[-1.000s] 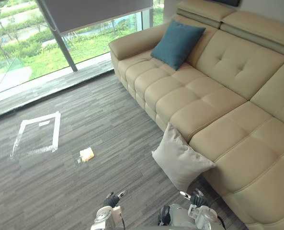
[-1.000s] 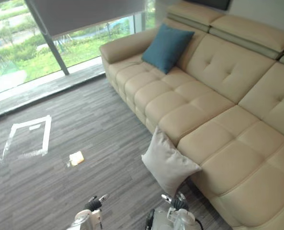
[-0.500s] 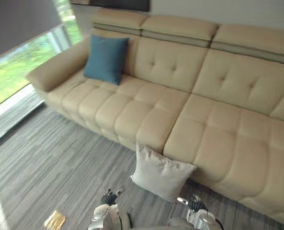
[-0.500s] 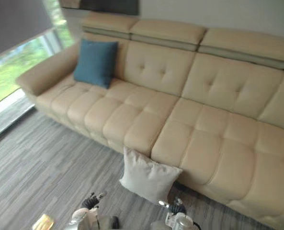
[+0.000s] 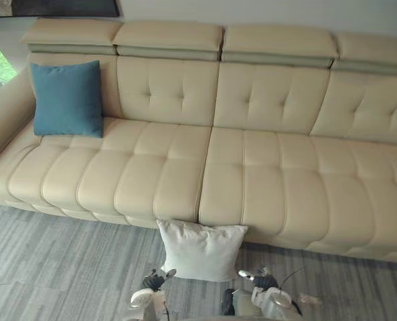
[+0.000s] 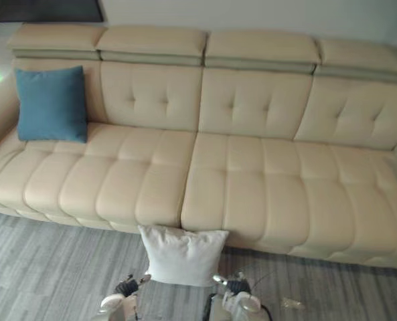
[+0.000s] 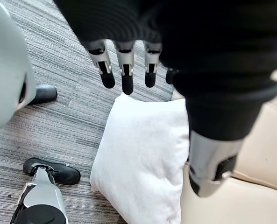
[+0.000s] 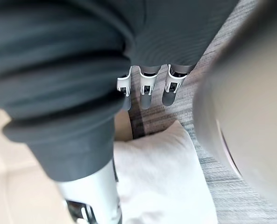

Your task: Pick up cushions and gather them together orderly.

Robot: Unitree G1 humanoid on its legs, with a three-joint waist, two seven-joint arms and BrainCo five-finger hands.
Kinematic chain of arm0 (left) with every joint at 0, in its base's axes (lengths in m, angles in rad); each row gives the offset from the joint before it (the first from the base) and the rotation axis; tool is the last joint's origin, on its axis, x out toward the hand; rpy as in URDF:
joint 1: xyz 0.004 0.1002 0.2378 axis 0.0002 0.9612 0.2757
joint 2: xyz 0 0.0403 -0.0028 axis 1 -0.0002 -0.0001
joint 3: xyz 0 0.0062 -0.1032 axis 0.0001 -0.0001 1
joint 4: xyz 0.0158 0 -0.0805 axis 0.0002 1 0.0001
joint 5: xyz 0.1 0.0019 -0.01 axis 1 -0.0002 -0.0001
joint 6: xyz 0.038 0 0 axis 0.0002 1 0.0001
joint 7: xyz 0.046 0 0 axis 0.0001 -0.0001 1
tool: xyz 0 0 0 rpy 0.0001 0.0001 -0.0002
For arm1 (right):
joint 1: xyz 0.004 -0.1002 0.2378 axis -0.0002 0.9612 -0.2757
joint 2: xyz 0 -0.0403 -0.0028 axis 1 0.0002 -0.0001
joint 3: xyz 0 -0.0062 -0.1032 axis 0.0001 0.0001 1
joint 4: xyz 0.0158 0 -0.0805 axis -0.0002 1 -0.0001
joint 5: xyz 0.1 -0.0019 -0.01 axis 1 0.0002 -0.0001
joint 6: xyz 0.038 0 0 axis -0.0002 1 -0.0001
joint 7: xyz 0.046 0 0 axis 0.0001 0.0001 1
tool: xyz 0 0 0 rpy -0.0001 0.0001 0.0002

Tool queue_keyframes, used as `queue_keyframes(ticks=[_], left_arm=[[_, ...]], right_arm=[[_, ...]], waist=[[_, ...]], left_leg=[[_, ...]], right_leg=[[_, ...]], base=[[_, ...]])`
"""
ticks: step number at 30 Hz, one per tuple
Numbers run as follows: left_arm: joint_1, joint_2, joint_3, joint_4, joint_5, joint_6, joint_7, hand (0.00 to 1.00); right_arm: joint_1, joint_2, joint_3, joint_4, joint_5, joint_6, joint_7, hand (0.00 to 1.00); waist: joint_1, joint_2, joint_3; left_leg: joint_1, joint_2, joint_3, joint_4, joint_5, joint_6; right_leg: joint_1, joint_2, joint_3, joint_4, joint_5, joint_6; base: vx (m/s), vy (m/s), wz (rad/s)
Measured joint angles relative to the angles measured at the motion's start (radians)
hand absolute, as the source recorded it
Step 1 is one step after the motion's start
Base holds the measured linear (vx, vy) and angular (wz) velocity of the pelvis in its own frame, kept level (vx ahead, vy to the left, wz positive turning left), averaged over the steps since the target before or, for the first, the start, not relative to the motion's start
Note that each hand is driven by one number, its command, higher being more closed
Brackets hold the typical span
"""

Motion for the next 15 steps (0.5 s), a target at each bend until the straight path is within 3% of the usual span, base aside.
queue_keyframes(ticks=[2, 5, 7, 9, 11, 13, 15], left_arm=[[0.001, 0.0, 0.001, -0.01, 0.001, 0.0, -0.012, 0.0], [0.011, 0.0, 0.002, -0.037, 0.0, 0.0, -0.013, 0.0], [0.013, 0.0, 0.002, -0.049, 0.0, -0.001, -0.013, 0.0], [0.013, 0.0, 0.002, -0.05, 0.0, -0.002, -0.012, 0.0], [0.012, 0.0, 0.002, -0.049, -0.001, -0.004, -0.011, 0.0], [0.011, 0.007, 0.002, -0.049, -0.001, -0.004, -0.007, 0.0], [0.008, 0.016, 0.002, -0.049, -0.007, -0.004, -0.005, 0.0]], right_arm=[[0.018, -0.002, -0.001, -0.004, 0.0, 0.0, -0.003, 0.0], [0.025, -0.004, 0.001, -0.002, 0.001, 0.002, -0.006, 0.0], [0.027, -0.005, 0.001, -0.002, 0.002, 0.002, -0.008, 0.0], [0.028, -0.005, 0.002, -0.002, 0.005, 0.003, -0.01, 0.0], [0.029, -0.004, 0.014, 0.002, 0.008, 0.004, -0.014, 0.0], [0.031, 0.006, 0.029, 0.002, 0.009, 0.004, -0.014, 0.0], [0.031, 0.009, 0.033, 0.002, 0.01, 0.005, -0.016, 0.0]], waist=[[-0.002, -0.003, 0.001], [0.002, -0.005, 0.001], [0.005, -0.009, 0.003], [0.006, -0.009, 0.003], [0.013, -0.015, -0.008], [0.01, -0.048, -0.01], [0.013, -0.057, -0.008]], left_leg=[[-0.058, 0.044, -0.038, 0.168, 0.001, -0.007], [-0.119, 0.075, -0.081, 0.241, -0.039, -0.022], [-0.15, 0.073, -0.103, 0.205, -0.047, -0.019], [-0.153, 0.057, -0.152, 0.115, -0.017, 0.009], [-0.131, 0.042, -0.154, 0.072, -0.034, -0.014], [-0.131, 0.018, -0.132, 0.056, -0.038, -0.007], [-0.15, 0.003, -0.123, 0.068, -0.043, 0.002]], right_leg=[[0.063, 0.015, -0.007, -0.042, -0.001, -0.001], [0.094, 0.032, 0.002, -0.075, 0.0, -0.005], [0.093, 0.032, 0.017, -0.075, 0.001, -0.003], [0.09, 0.037, 0.043, -0.059, -0.002, 0.009], [0.075, 0.04, 0.086, -0.034, -0.008, 0.031], [0.05, 0.02, 0.107, -0.035, 0.003, 0.053], [0.027, 0.006, 0.118, -0.024, 0.01, 0.065]], base=[[0.11, -0.179, 0.17], [0.06, -0.053, -0.12], [0.03, 0.058, -0.23], [0.02, 0.147, -0.45], [0.02, 0.236, -0.45], [0.01, 0.19, -0.22], [-0.01, 0.145, -0.11]])
